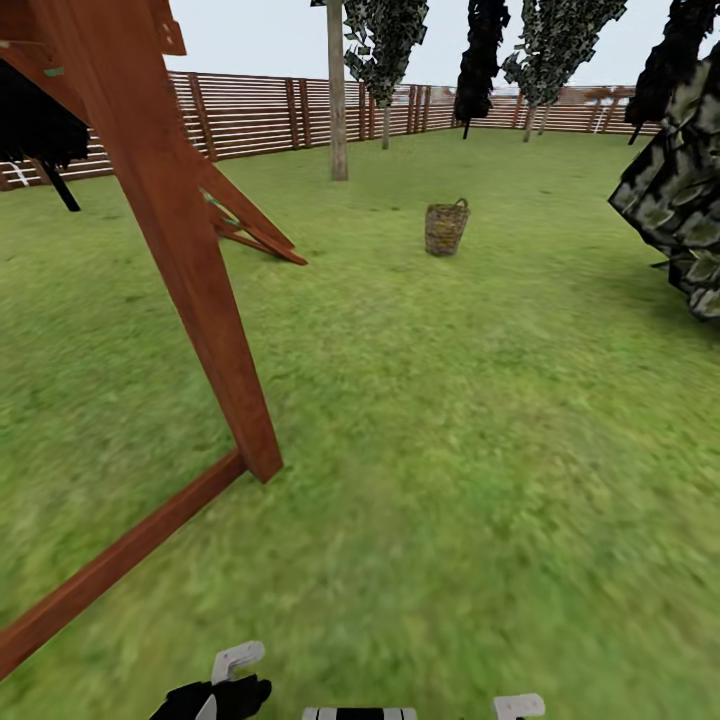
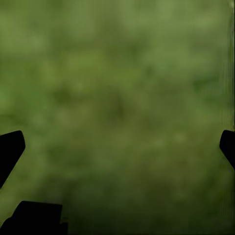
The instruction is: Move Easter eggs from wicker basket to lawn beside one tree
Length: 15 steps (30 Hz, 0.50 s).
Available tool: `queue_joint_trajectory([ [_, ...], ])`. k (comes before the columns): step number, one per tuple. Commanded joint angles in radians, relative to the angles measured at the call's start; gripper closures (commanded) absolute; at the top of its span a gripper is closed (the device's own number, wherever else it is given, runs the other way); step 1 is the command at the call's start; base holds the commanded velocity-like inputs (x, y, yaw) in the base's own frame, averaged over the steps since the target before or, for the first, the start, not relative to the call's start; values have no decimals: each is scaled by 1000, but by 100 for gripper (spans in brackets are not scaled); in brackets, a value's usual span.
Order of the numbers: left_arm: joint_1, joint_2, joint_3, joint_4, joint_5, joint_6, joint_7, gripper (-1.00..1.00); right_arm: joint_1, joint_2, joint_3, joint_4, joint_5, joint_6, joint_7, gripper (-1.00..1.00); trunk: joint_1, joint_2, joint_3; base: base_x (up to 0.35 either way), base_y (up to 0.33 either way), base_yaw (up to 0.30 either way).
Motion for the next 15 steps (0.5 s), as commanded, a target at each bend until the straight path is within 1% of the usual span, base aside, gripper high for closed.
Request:
queue_joint_trajectory([
  [1,0,-1,7,-2,0,7,-4,-100,0,0,-1,0,7,-2,-1,-100,0,0,-1,328,0,0],
  [15,0,0,7,-3,0,7,-4,-100,0,0,-1,0,6,-2,-1,-100,0,0,-1,328,0,0],
])
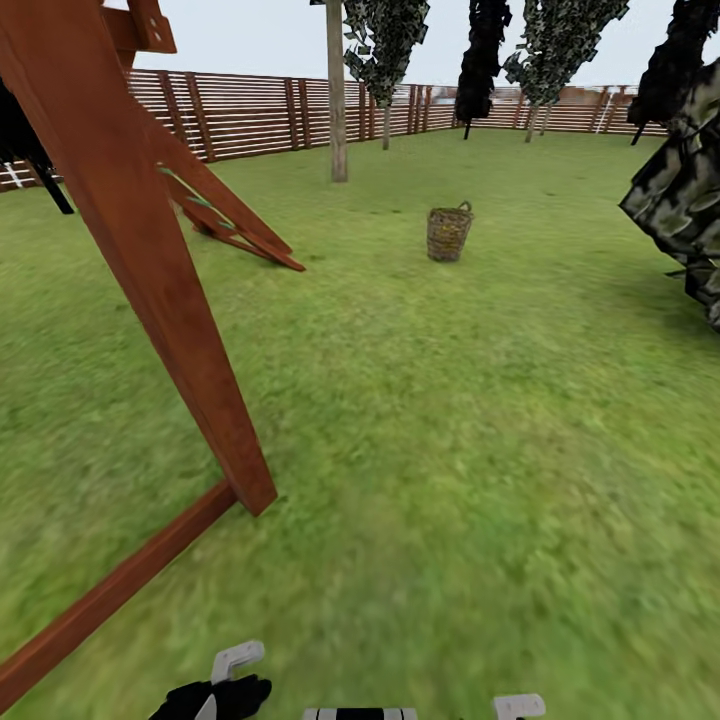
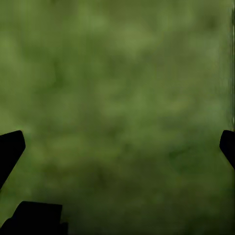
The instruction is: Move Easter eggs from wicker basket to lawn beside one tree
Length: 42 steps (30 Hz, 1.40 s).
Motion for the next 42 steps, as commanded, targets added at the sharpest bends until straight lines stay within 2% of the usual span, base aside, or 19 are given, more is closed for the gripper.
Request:
queue_joint_trajectory([
  [1,0,-1,7,-2,0,7,-4,-100,0,0,-1,1,7,-2,-1,-100,0,0,-1,328,0,0],
  [31,0,-1,7,-1,0,7,-4,-100,0,0,-1,1,7,-2,-1,-100,0,0,-1,328,0,-3],
  [42,1,-1,6,-1,0,7,-4,-100,0,0,-1,1,7,-2,-1,-100,0,0,-1,328,0,-258],
])
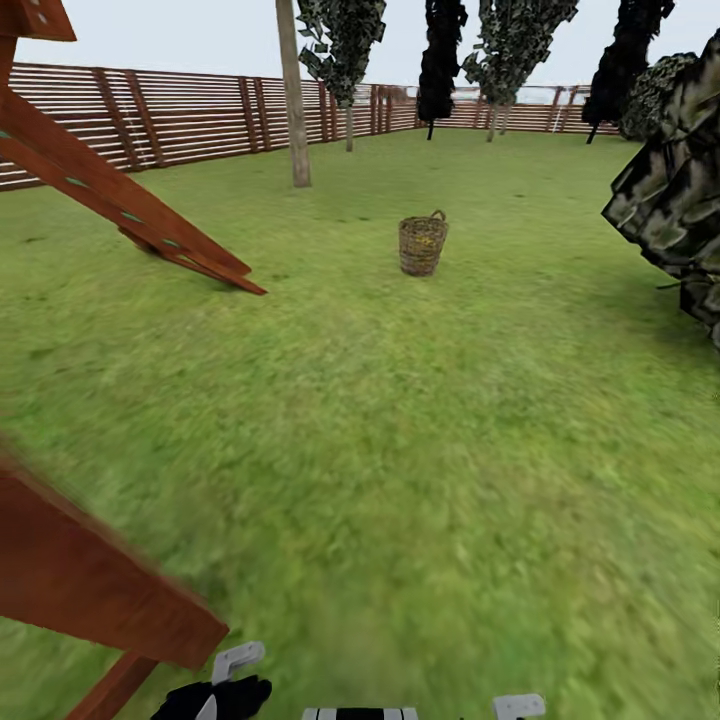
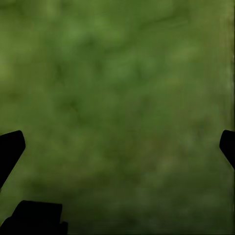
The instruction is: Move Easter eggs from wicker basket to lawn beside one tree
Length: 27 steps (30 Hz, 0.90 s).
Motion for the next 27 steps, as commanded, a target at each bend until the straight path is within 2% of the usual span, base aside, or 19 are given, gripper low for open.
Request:
queue_joint_trajectory([
  [1,0,-1,7,-3,0,7,-4,-100,-1,0,-1,1,7,-3,-1,-100,0,0,-1,328,0,-284],
  [15,0,-1,7,-3,0,7,-4,-100,-1,0,-1,2,6,-18,-1,-100,0,0,-1,328,0,-281],
  [27,0,-1,7,-3,0,7,-4,-100,-1,0,0,3,7,-22,-1,-100,0,0,-1,328,0,-21],
])
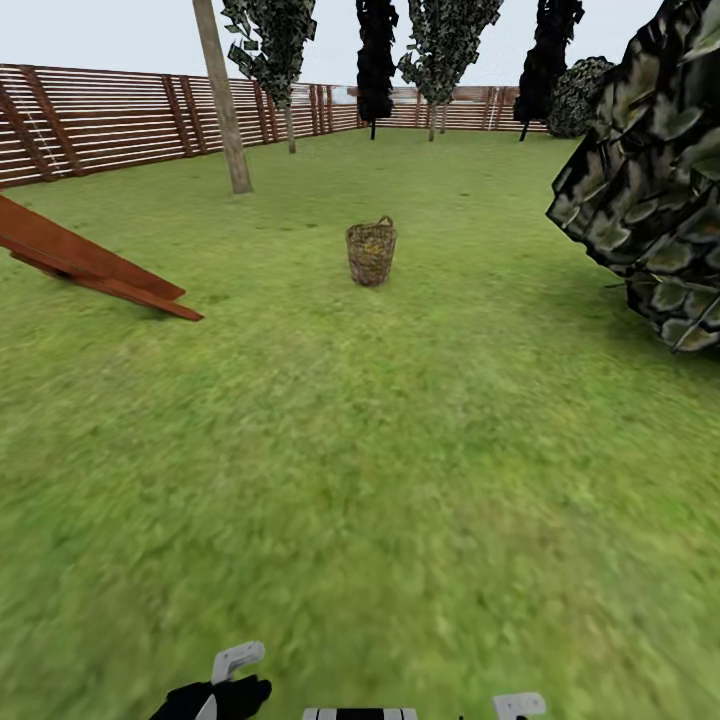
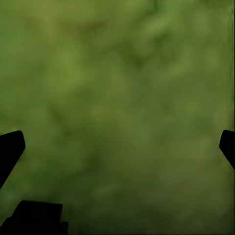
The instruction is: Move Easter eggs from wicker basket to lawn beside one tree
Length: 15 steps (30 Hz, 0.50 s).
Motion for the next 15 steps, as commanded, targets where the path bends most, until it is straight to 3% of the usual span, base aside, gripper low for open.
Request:
queue_joint_trajectory([
  [1,0,-1,7,-2,0,7,-4,-100,0,0,-1,0,7,-3,-1,-100,0,0,-1,328,0,0],
  [5,0,-1,8,-2,0,7,-4,-100,0,0,-1,0,7,-3,-1,-100,0,0,-1,328,0,29],
  [15,0,-1,7,-2,0,7,-4,-100,0,0,-1,0,7,-3,-1,-100,0,0,-1,328,0,231],
])
